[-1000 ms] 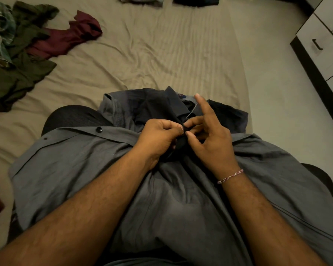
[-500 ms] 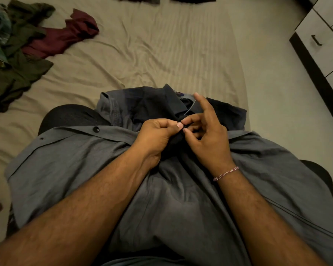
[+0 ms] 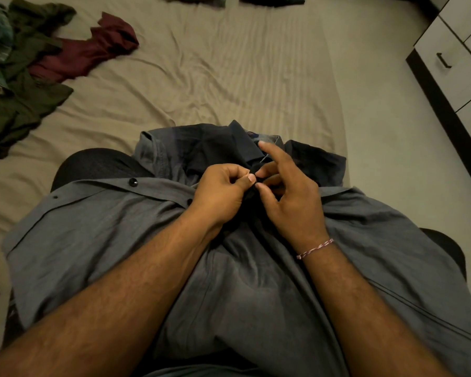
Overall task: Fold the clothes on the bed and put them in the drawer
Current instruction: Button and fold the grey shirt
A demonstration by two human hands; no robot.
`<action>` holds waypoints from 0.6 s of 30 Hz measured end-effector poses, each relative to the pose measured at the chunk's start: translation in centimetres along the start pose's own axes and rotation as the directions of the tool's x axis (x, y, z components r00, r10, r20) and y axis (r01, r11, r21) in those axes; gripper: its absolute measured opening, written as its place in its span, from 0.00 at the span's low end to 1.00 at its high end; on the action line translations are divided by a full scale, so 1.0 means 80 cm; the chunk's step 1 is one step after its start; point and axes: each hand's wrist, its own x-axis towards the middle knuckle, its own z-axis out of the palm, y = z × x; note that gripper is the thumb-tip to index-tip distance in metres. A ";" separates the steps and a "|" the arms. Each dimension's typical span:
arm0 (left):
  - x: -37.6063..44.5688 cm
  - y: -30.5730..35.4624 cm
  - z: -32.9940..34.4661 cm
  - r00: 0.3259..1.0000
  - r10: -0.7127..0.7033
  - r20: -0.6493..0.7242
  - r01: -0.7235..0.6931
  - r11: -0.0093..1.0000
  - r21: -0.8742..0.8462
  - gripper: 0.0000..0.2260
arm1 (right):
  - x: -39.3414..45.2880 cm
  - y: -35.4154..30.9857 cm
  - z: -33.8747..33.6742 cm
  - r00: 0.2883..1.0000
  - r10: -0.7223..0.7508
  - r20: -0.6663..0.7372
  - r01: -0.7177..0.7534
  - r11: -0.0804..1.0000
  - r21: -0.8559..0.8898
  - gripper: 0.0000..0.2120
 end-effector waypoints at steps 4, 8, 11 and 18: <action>-0.002 0.005 0.003 0.998 -0.053 0.046 0.062 0.972 -0.227 0.11 | 0.005 0.002 0.005 0.958 0.275 -0.076 -0.227 0.898 0.378 0.24; -0.001 0.004 0.006 0.996 -0.003 0.085 0.020 0.981 -0.191 0.09 | 0.008 0.008 0.000 0.866 0.499 0.019 -0.403 0.674 0.619 0.14; 0.001 0.005 0.005 0.999 -0.005 0.049 0.012 0.988 -0.154 0.07 | 0.007 0.003 -0.010 0.907 0.420 -0.016 -0.362 0.800 0.478 0.05; 0.004 0.018 -0.005 0.998 0.044 0.037 -0.044 0.999 0.003 0.10 | 0.001 0.018 -0.033 0.948 0.270 0.168 -0.247 0.958 -0.143 0.03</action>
